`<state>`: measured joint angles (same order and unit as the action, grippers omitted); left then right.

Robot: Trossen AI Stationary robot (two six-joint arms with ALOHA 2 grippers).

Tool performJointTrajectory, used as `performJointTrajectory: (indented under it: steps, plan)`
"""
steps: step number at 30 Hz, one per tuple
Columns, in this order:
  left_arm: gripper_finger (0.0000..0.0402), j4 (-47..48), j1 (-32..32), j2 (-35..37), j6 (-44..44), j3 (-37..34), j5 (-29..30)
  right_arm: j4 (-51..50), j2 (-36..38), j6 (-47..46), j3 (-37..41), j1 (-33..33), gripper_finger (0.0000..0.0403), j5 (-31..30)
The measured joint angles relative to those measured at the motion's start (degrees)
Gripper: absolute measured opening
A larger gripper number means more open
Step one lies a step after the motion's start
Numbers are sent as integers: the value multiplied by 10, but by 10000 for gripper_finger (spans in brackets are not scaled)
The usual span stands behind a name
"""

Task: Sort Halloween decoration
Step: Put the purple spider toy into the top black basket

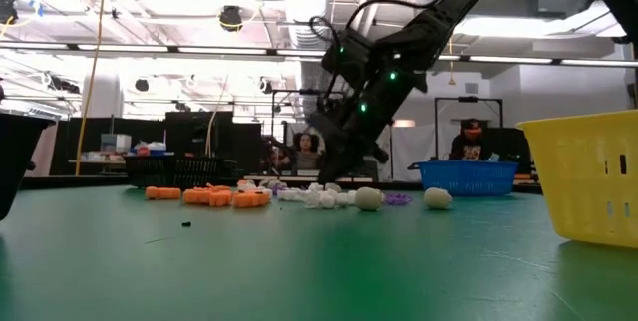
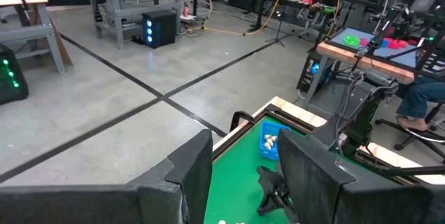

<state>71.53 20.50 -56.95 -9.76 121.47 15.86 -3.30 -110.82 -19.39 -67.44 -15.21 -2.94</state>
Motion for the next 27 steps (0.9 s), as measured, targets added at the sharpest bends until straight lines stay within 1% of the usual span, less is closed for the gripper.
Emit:
performJointTrajectory:
  steps: [5, 9, 13, 18, 20, 27]
  plan:
    - [153, 0, 0, 0, 0, 0, 0, 14, 46, -3, -2, -8, 31, 0]
    - [153, 0, 0, 0, 0, 0, 0, 41, 66, -4, -3, -6, 31, 1]
    - [153, 0, 0, 0, -2, 0, 0, 56, 59, -12, -40, -4, 31, 34]
    - [153, 1, 0, 0, 0, 0, 0, 58, 5, -3, -134, 7, 31, 74]
    - [153, 2, 0, 0, 0, 0, 0, 54, -21, 1, -178, 11, 31, 80]
    - [153, 2, 0, 0, 0, 0, 0, 51, -145, 4, -370, 10, 31, 118]
